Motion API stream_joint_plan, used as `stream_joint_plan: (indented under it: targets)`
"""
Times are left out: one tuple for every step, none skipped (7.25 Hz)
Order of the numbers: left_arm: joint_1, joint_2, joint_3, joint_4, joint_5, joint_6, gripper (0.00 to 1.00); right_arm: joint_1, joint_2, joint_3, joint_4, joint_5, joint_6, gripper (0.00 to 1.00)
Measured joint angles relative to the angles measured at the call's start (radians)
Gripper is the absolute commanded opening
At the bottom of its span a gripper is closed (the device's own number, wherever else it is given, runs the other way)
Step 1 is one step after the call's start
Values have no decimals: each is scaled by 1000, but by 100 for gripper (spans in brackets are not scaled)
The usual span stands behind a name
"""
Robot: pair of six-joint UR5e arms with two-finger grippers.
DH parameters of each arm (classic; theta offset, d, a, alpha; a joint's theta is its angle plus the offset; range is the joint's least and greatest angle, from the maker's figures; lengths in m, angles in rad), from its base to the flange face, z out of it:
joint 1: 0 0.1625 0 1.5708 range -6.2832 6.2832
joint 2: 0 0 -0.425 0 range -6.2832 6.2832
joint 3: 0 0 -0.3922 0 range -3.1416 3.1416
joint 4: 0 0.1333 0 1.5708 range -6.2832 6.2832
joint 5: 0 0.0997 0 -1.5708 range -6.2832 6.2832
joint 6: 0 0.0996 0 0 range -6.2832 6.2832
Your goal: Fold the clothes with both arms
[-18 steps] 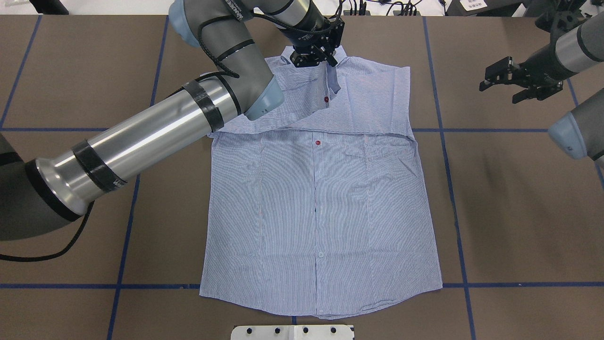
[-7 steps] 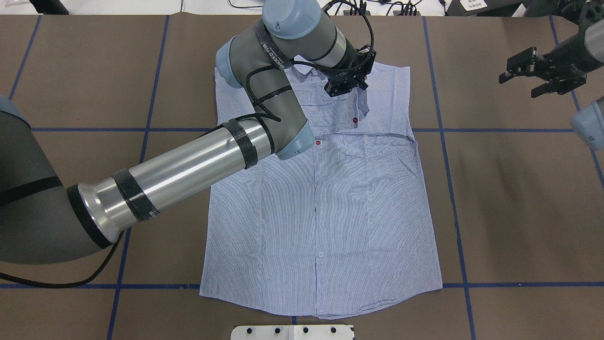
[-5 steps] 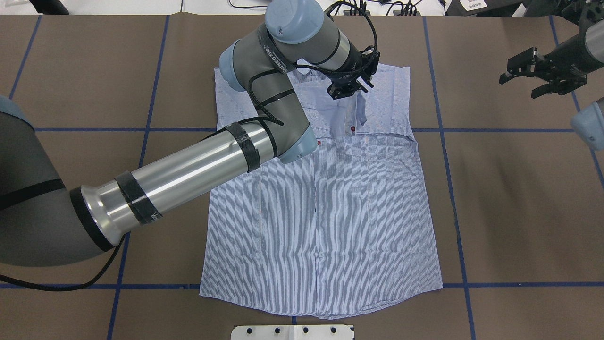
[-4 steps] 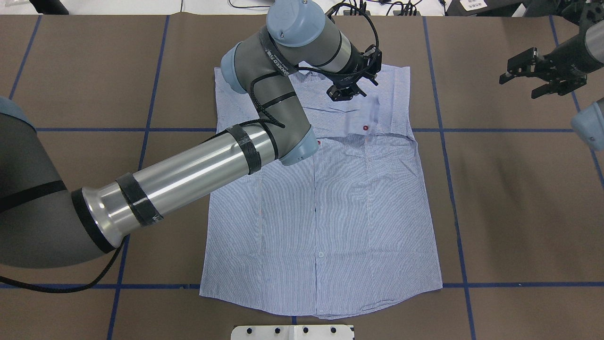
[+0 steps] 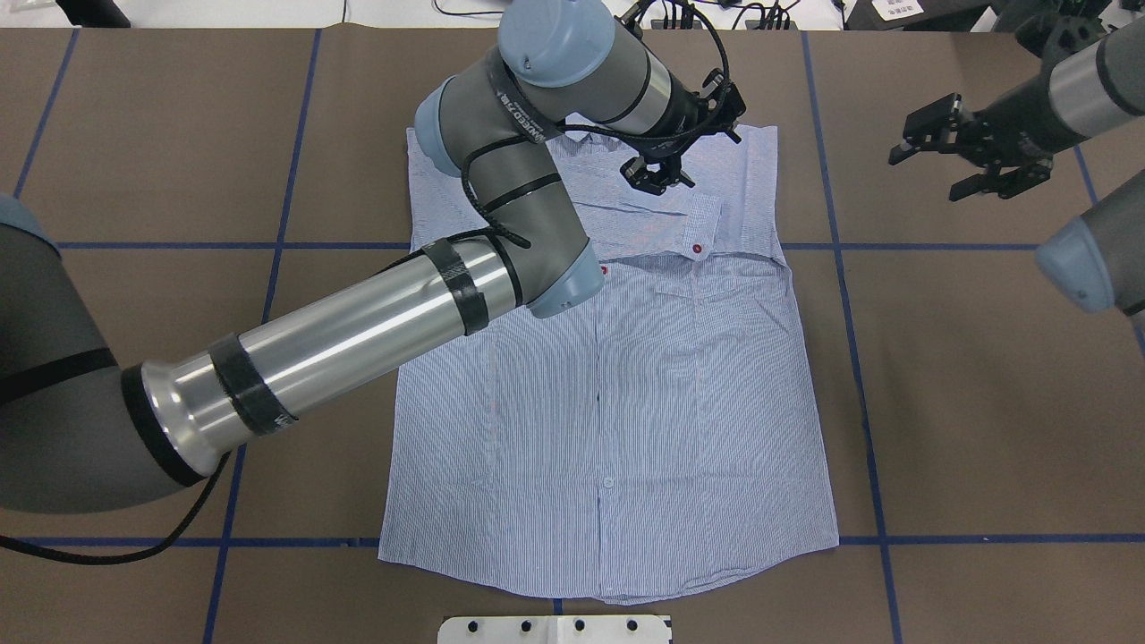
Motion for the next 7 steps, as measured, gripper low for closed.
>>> stream_joint_plan:
  targets:
    - [-6,101,-129,2,-20,9,73,-89,-7,78,-2,-86,159,100]
    - [-18,227,-277,4,-42,34,73,-188,-28,152,-5,-184,303,99]
    - [-34,358,-422,5,-54,74,73,-310,-52,228,-19,-298,437,98]
    - [-55,477,-555,6,-61,120,73,-444,-69,304,-65,-423,555,96]
    - [-79,585,-679,9,-65,163,72,-580,-102,389,-133,-550,648,91]
    - [-101,667,-771,14,-73,193,73,-694,-156,457,-177,-658,727,86]
    - [-123,720,-832,20,-87,223,76,-782,-220,492,-195,-742,787,85]
